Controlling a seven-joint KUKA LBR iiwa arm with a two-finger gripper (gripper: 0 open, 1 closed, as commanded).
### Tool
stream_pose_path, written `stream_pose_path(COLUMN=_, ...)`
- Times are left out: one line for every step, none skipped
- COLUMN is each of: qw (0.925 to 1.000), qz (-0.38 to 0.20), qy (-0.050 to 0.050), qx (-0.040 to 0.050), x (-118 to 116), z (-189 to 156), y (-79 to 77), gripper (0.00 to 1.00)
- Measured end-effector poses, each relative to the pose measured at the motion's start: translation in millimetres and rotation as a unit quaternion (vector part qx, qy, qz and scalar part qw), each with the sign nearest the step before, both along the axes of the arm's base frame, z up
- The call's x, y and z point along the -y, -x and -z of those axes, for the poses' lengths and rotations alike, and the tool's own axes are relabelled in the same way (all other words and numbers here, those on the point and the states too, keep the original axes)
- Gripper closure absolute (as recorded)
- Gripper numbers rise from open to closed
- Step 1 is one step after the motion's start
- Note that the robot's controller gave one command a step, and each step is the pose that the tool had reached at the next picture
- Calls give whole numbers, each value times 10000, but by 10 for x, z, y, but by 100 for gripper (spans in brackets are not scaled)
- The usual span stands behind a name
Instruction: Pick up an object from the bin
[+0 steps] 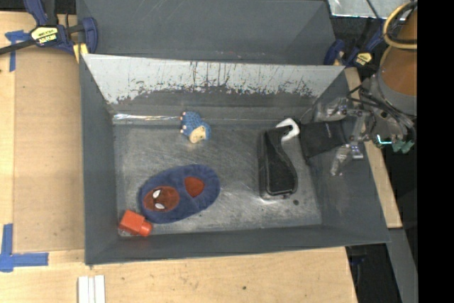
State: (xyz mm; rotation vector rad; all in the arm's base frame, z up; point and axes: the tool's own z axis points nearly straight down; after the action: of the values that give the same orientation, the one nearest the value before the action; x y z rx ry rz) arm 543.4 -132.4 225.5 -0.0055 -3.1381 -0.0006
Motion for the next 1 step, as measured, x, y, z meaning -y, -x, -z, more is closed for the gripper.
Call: stream_pose_path(qw=9989, qz=451, qy=31, qx=151, x=-664, z=1265, y=263, gripper=0)
